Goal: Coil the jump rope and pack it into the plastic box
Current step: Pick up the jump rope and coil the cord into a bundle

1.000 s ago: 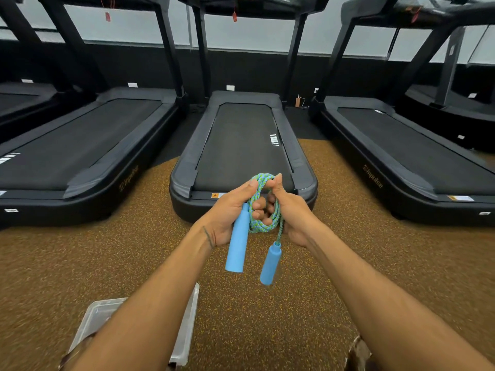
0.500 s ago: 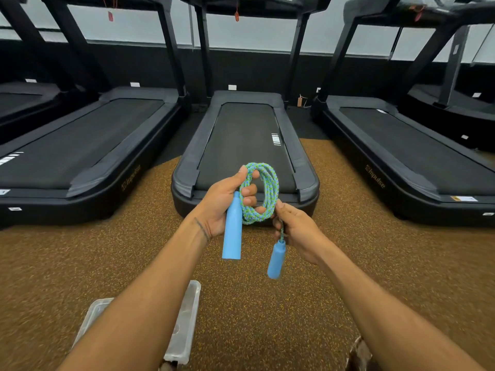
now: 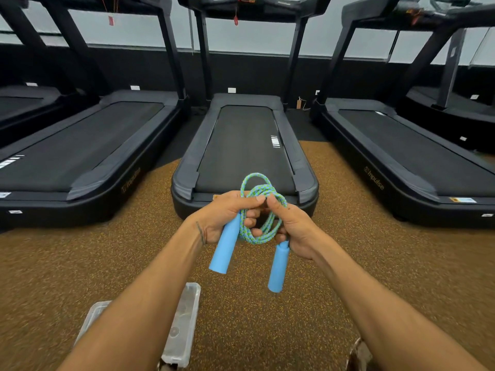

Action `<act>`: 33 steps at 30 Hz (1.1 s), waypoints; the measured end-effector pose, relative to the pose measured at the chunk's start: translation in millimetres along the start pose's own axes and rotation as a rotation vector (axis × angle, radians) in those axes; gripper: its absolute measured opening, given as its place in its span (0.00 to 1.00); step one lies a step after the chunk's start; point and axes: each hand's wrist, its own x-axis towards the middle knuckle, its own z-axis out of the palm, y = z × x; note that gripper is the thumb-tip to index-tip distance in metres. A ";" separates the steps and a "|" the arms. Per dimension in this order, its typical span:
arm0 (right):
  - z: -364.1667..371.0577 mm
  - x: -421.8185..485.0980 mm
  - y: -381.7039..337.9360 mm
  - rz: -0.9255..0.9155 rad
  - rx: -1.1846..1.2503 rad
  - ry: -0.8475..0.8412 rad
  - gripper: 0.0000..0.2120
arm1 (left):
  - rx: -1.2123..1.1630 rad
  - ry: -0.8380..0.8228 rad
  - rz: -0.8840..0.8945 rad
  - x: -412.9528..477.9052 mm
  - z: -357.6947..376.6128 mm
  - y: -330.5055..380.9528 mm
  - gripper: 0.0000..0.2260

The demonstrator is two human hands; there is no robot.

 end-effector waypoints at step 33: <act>-29.4 8.9 -24.1 -0.080 0.124 0.260 0.13 | -0.225 -0.068 0.162 -0.7 2.5 2.4 0.15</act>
